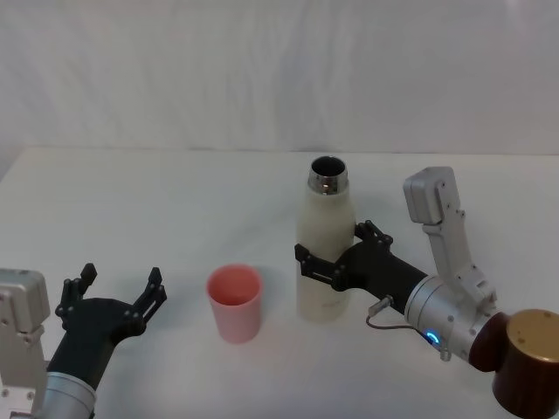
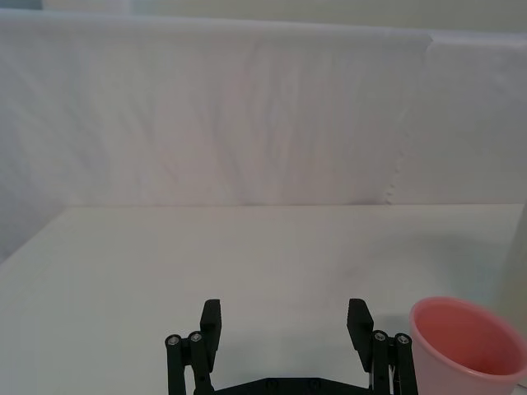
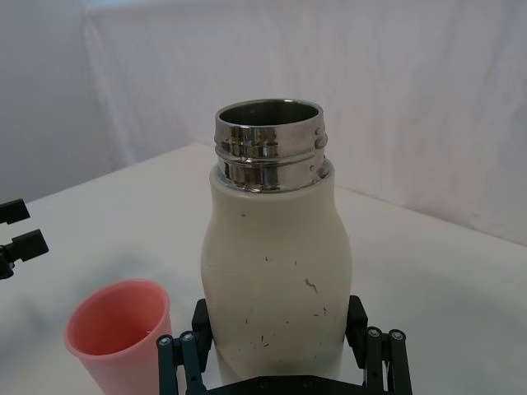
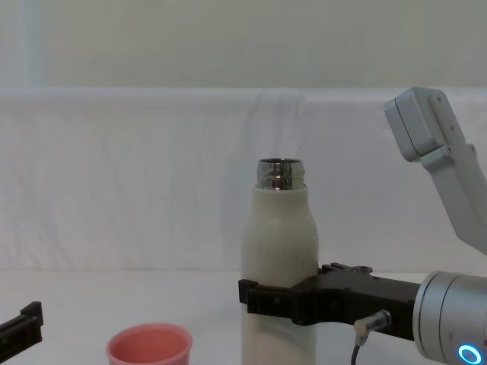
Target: Grasp the thermos with one hand and pour water into the cup lid.
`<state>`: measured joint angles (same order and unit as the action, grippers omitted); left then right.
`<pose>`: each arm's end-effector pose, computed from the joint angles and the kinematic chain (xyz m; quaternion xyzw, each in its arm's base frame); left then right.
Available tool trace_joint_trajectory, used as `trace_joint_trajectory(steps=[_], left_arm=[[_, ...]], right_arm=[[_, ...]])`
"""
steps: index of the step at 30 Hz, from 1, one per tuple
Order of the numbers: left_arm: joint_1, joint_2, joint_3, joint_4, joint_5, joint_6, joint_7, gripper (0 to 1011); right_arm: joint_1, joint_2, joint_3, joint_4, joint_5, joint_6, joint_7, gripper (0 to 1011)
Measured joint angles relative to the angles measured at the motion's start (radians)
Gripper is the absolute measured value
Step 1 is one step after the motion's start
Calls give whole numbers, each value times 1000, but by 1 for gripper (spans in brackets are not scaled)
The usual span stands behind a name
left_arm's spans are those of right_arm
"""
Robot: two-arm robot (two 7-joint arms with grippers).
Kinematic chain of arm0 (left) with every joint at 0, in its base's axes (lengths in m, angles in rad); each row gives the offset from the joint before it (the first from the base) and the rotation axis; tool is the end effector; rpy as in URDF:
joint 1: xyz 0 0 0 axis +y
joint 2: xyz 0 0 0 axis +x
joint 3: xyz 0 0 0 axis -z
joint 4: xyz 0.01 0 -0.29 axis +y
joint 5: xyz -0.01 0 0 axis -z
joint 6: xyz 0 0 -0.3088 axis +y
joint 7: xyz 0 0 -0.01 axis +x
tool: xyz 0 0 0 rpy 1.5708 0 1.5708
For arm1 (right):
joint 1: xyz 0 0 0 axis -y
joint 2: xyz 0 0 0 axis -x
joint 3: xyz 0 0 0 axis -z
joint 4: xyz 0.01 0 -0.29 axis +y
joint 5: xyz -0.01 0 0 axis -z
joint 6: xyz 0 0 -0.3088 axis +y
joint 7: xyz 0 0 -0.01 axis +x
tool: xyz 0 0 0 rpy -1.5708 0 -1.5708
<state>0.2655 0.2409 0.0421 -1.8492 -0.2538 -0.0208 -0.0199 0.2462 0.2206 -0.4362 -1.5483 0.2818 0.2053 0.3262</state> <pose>0.2529 0.0375 -0.2853 -0.0174 0.0064 0.6616 0.7496 0.3692 0.0682 -0.2496 -0.0418 0.0247 -0.4007 0.9149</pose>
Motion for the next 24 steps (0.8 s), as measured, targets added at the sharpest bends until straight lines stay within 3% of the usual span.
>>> trace_joint_trajectory(steps=[14,24], left_arm=[[0,0,0,0,0,0,0,1001],[0,0,0,0,0,0,0,1001]], right_arm=[[-8,4,0,-8,0,1,-4,1000],[-54,27,13,-59,7,-22,-16,1000]])
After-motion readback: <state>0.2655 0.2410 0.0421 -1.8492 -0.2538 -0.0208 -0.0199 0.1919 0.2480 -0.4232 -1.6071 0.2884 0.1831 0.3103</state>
